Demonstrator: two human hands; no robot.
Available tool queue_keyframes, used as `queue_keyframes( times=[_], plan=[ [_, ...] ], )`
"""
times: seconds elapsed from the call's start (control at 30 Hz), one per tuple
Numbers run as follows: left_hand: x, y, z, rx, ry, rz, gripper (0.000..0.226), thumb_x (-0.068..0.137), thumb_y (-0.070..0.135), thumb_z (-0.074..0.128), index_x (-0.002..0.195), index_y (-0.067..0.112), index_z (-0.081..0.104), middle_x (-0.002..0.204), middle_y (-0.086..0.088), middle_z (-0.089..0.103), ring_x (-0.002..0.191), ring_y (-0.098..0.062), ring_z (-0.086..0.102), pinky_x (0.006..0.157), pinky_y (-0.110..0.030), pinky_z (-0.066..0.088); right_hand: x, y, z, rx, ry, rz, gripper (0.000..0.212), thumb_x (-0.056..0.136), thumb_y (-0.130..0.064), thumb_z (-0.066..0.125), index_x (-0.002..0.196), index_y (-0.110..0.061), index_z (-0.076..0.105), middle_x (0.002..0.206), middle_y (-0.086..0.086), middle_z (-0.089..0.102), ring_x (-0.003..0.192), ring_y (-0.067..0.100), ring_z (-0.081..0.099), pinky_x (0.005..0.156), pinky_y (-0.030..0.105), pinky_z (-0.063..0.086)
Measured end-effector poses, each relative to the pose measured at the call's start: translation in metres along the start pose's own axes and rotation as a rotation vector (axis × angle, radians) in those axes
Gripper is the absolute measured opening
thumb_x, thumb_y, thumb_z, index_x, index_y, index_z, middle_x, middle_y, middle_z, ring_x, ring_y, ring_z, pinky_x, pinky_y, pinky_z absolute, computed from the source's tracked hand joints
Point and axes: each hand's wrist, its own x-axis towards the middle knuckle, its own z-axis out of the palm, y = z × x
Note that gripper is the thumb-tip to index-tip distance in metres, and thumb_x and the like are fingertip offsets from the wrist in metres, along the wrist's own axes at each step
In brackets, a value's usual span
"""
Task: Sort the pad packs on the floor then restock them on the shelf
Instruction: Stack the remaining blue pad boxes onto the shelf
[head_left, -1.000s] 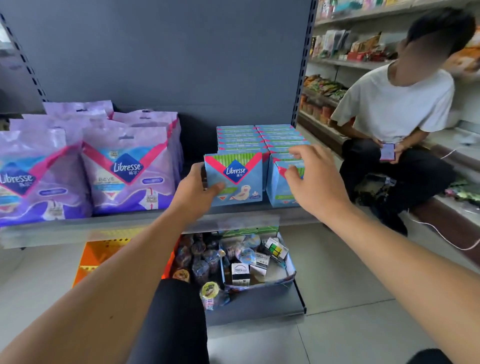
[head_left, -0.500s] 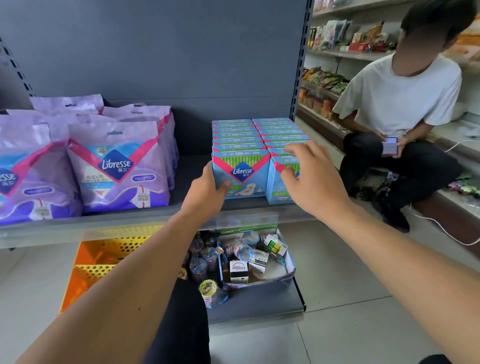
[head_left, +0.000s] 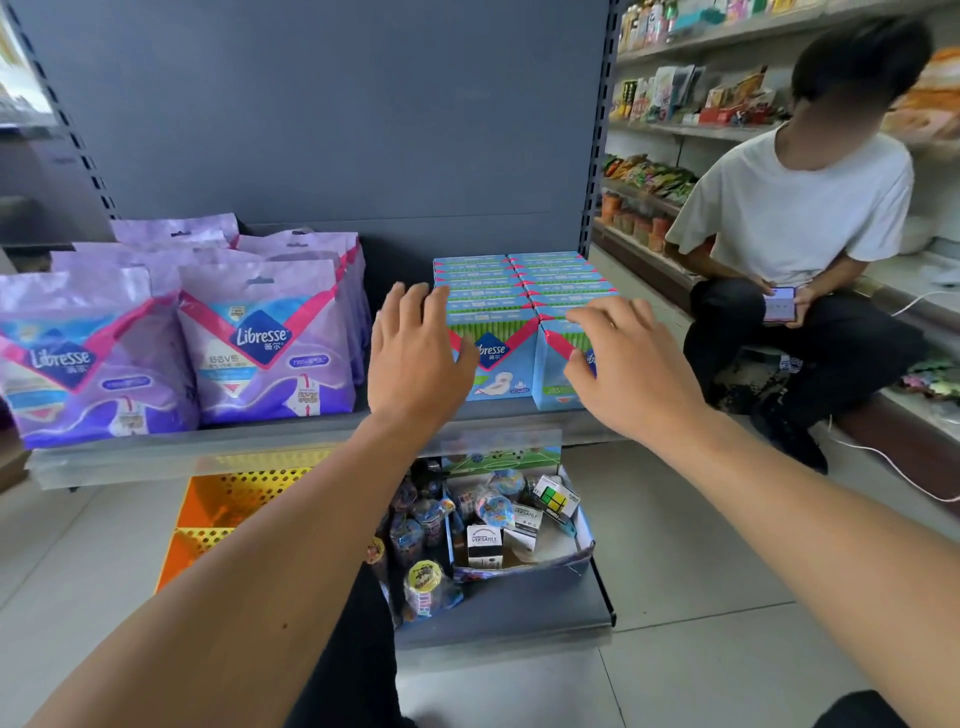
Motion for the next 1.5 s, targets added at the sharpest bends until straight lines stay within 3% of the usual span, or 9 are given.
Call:
queue_keyframes(
  times=[0.13,0.23,0.4,0.7,1.0,1.17,1.5],
  plan=[
    [-0.005,0.043,-0.02,-0.067,-0.03,0.232,0.042,0.091,0.025,0.054,0.13,0.012,0.054,0.131,-0.007,0.054,0.122,-0.029,0.046,0.091,-0.043,0.048,-0.014,0.006,-0.019,-0.036,-0.055,0.026,0.042,0.092,-0.028,0.051,0.132,-0.014,0.053,0.129,0.004,0.052,0.117,0.028,0.047,0.088,0.043,0.046],
    [-0.014,0.085,-0.027,-0.154,-0.147,0.337,0.036,0.096,0.027,0.049,0.13,0.018,0.051,0.127,-0.001,0.056,0.117,-0.022,0.051,0.079,-0.042,0.052,-0.033,0.016,-0.04,-0.081,-0.129,0.085,0.041,0.093,-0.034,0.049,0.131,-0.018,0.052,0.128,0.004,0.052,0.12,0.027,0.046,0.084,0.039,0.044],
    [-0.03,0.16,-0.022,-0.15,-0.393,0.463,0.039,0.094,0.03,0.048,0.132,0.019,0.048,0.132,-0.005,0.051,0.117,-0.027,0.052,0.085,-0.038,0.048,-0.082,0.048,-0.086,-0.15,-0.228,0.229,0.041,0.094,-0.038,0.045,0.131,-0.02,0.051,0.126,0.005,0.052,0.119,0.029,0.046,0.087,0.045,0.048],
    [-0.074,0.296,0.012,-0.167,-0.591,0.704,0.043,0.093,0.037,0.049,0.131,0.019,0.047,0.13,-0.009,0.05,0.121,-0.032,0.047,0.095,-0.047,0.045,-0.197,0.115,-0.155,-0.293,-0.318,0.602,0.04,0.095,-0.037,0.044,0.129,-0.017,0.05,0.123,0.007,0.054,0.119,0.029,0.047,0.091,0.045,0.047],
    [-0.17,0.442,0.064,-0.404,-0.816,1.071,0.046,0.094,0.038,0.047,0.136,0.019,0.043,0.137,-0.007,0.046,0.123,-0.03,0.046,0.097,-0.043,0.044,-0.355,0.178,-0.204,-0.356,-0.423,1.133,0.051,0.096,-0.039,0.044,0.144,-0.022,0.039,0.141,0.008,0.045,0.127,0.027,0.043,0.099,0.041,0.043],
    [-0.247,0.506,0.108,-0.48,-0.952,1.164,0.044,0.096,0.038,0.045,0.138,0.024,0.042,0.137,-0.001,0.047,0.123,-0.025,0.046,0.091,-0.041,0.043,-0.463,0.213,-0.196,-0.311,-0.462,1.437,0.054,0.097,-0.038,0.043,0.146,-0.02,0.035,0.144,0.008,0.042,0.128,0.029,0.042,0.101,0.044,0.042],
    [-0.414,0.602,0.248,-0.347,-1.276,1.275,0.044,0.098,0.034,0.041,0.14,0.021,0.04,0.136,-0.003,0.047,0.123,-0.024,0.046,0.091,-0.038,0.042,-0.668,0.294,-0.108,-0.12,-0.461,1.884,0.055,0.093,-0.042,0.053,0.14,-0.018,0.037,0.13,0.013,0.046,0.115,0.034,0.052,0.09,0.041,0.047]
  ],
)
